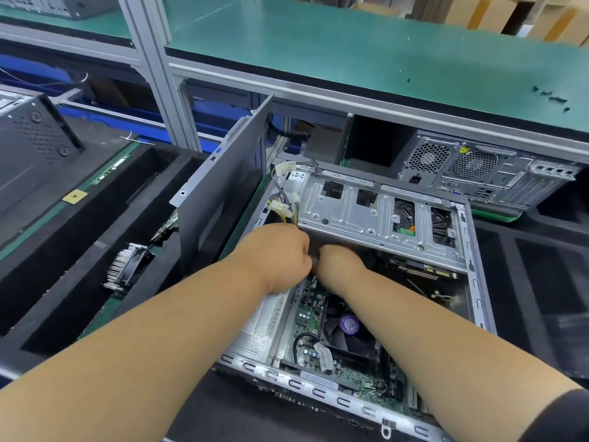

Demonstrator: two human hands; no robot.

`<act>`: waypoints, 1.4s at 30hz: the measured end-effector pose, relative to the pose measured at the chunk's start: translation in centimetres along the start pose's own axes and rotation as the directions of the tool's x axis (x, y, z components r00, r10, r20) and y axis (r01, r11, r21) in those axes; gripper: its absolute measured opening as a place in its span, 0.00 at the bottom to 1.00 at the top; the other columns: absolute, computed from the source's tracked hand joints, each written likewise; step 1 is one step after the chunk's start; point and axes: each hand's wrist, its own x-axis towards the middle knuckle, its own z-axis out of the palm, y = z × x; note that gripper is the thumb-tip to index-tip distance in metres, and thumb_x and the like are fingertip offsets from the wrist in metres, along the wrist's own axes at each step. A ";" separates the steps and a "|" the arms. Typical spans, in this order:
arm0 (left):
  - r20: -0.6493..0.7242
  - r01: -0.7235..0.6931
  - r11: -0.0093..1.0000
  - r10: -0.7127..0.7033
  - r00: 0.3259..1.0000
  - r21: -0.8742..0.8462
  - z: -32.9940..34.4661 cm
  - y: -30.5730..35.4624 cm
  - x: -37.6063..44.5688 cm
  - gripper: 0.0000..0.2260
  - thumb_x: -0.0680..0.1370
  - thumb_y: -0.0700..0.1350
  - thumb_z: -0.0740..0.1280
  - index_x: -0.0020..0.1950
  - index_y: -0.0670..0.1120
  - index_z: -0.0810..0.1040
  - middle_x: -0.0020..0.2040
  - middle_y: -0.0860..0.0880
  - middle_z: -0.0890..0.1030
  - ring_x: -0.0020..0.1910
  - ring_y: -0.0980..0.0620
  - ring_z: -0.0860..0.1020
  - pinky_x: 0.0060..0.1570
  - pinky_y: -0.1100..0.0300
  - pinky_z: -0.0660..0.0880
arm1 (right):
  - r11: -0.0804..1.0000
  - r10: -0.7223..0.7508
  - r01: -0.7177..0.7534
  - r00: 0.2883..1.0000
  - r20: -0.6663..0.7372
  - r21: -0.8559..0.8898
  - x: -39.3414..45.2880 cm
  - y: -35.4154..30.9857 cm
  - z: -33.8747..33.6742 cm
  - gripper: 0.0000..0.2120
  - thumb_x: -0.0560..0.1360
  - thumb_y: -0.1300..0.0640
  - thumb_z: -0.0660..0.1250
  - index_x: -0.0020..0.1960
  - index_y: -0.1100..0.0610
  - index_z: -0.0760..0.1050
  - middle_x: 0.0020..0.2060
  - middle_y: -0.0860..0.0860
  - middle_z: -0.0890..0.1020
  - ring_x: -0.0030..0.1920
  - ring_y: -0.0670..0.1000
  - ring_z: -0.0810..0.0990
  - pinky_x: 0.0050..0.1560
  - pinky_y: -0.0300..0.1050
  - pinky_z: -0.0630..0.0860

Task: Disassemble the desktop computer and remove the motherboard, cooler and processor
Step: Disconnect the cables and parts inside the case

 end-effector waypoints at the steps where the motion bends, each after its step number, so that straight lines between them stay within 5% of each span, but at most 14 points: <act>1: -0.001 -0.006 1.000 0.006 1.000 0.002 0.0 0.0 0.0 0.10 0.76 0.50 0.58 0.45 0.52 0.79 0.46 0.52 0.78 0.44 0.50 0.76 0.44 0.54 0.77 | 0.999 -0.021 0.020 1.000 -0.007 -0.049 -0.5 -0.2 0.2 0.11 0.79 0.60 0.62 0.60 0.61 0.74 0.55 0.57 0.80 0.55 0.58 0.78 0.51 0.46 0.74; 5: 0.000 -0.017 1.000 0.017 1.000 0.011 0.0 0.1 0.1 0.10 0.76 0.50 0.58 0.45 0.51 0.79 0.46 0.52 0.78 0.44 0.49 0.76 0.43 0.54 0.76 | 0.993 -0.089 0.075 0.982 -0.169 -0.088 -3.1 -0.7 0.0 0.15 0.76 0.59 0.64 0.62 0.58 0.73 0.58 0.58 0.76 0.59 0.60 0.74 0.54 0.47 0.72; 12: -0.005 -0.022 1.000 0.022 1.000 0.019 0.1 -0.1 0.2 0.09 0.75 0.51 0.58 0.45 0.51 0.78 0.45 0.51 0.78 0.43 0.49 0.76 0.40 0.55 0.76 | 0.967 -0.255 0.217 0.820 -0.512 -0.133 -8.9 0.2 -1.2 0.04 0.69 0.58 0.74 0.44 0.56 0.82 0.44 0.54 0.74 0.49 0.59 0.71 0.49 0.51 0.70; 16: -0.015 -0.030 0.999 0.031 0.999 0.028 0.2 -0.1 0.0 0.10 0.75 0.50 0.57 0.45 0.51 0.78 0.45 0.51 0.78 0.43 0.49 0.76 0.41 0.55 0.76 | 0.962 -0.009 0.090 0.954 -0.299 0.258 -8.4 1.1 -1.3 0.03 0.76 0.52 0.69 0.46 0.51 0.79 0.39 0.47 0.75 0.44 0.50 0.74 0.45 0.45 0.72; 20: -0.026 -0.037 0.998 0.038 0.999 0.052 0.2 -0.1 -0.1 0.11 0.75 0.49 0.56 0.44 0.50 0.78 0.44 0.51 0.78 0.41 0.49 0.76 0.39 0.56 0.75 | 0.836 0.133 -0.040 0.983 -0.130 0.548 -5.7 0.9 -0.1 0.05 0.78 0.56 0.67 0.43 0.55 0.77 0.34 0.49 0.77 0.36 0.50 0.74 0.41 0.44 0.72; 26: -0.025 -0.039 0.998 0.041 0.999 0.058 0.3 -0.3 0.1 0.12 0.75 0.49 0.56 0.45 0.49 0.79 0.45 0.50 0.78 0.43 0.48 0.76 0.42 0.53 0.77 | 0.960 0.120 -0.095 0.990 -0.077 0.265 -3.3 1.2 0.3 0.10 0.79 0.56 0.60 0.39 0.52 0.68 0.44 0.54 0.79 0.44 0.54 0.74 0.43 0.41 0.66; 28: -0.025 -0.046 0.998 0.047 0.999 0.054 0.4 -0.3 0.1 0.11 0.75 0.49 0.56 0.45 0.50 0.78 0.45 0.50 0.78 0.42 0.48 0.76 0.40 0.55 0.76 | 0.986 0.095 -0.090 0.995 -0.033 0.142 -3.5 1.8 0.0 0.03 0.77 0.61 0.60 0.45 0.56 0.71 0.46 0.56 0.78 0.46 0.55 0.74 0.43 0.42 0.66; 31: -0.017 -0.045 0.998 0.045 0.999 0.048 0.4 -0.4 0.3 0.10 0.76 0.49 0.56 0.45 0.50 0.77 0.44 0.51 0.78 0.41 0.49 0.76 0.38 0.57 0.73 | 0.999 0.045 -0.044 0.999 0.015 -0.024 -3.9 2.9 0.0 0.14 0.73 0.67 0.60 0.58 0.59 0.73 0.52 0.58 0.76 0.53 0.59 0.75 0.44 0.44 0.66; 34: -0.024 -0.049 0.998 0.050 0.998 0.048 0.4 -0.4 0.4 0.10 0.76 0.50 0.57 0.45 0.51 0.77 0.44 0.51 0.78 0.42 0.49 0.75 0.37 0.57 0.71 | 0.995 0.025 -0.026 1.000 -0.018 -0.094 -4.0 3.3 -0.2 0.11 0.75 0.67 0.63 0.57 0.60 0.74 0.52 0.59 0.78 0.53 0.59 0.76 0.45 0.44 0.68; 37: -0.033 -0.056 0.997 0.058 0.998 0.048 0.5 -0.4 0.4 0.10 0.76 0.50 0.57 0.45 0.51 0.77 0.45 0.51 0.77 0.42 0.49 0.75 0.37 0.58 0.70 | 1.000 0.017 -0.017 0.997 -0.070 -0.001 -3.8 3.9 0.0 0.01 0.78 0.61 0.65 0.48 0.57 0.74 0.46 0.55 0.81 0.47 0.55 0.76 0.43 0.42 0.68; 40: -0.028 -0.053 0.998 0.054 0.998 0.040 0.5 -0.5 0.5 0.10 0.76 0.50 0.57 0.45 0.51 0.77 0.44 0.51 0.77 0.42 0.49 0.75 0.36 0.58 0.69 | 0.941 0.171 -0.119 0.975 -0.142 0.316 -3.0 4.0 0.3 0.12 0.80 0.53 0.65 0.41 0.57 0.70 0.37 0.53 0.77 0.42 0.55 0.75 0.42 0.44 0.68; 42: -0.023 -0.046 0.998 0.047 0.999 0.036 0.6 -0.5 0.6 0.10 0.76 0.51 0.57 0.45 0.51 0.77 0.45 0.51 0.77 0.43 0.49 0.75 0.36 0.58 0.69 | 0.926 0.229 -0.166 0.961 -0.157 0.340 -2.1 3.5 0.6 0.17 0.81 0.50 0.63 0.37 0.57 0.68 0.33 0.52 0.73 0.41 0.56 0.75 0.41 0.44 0.68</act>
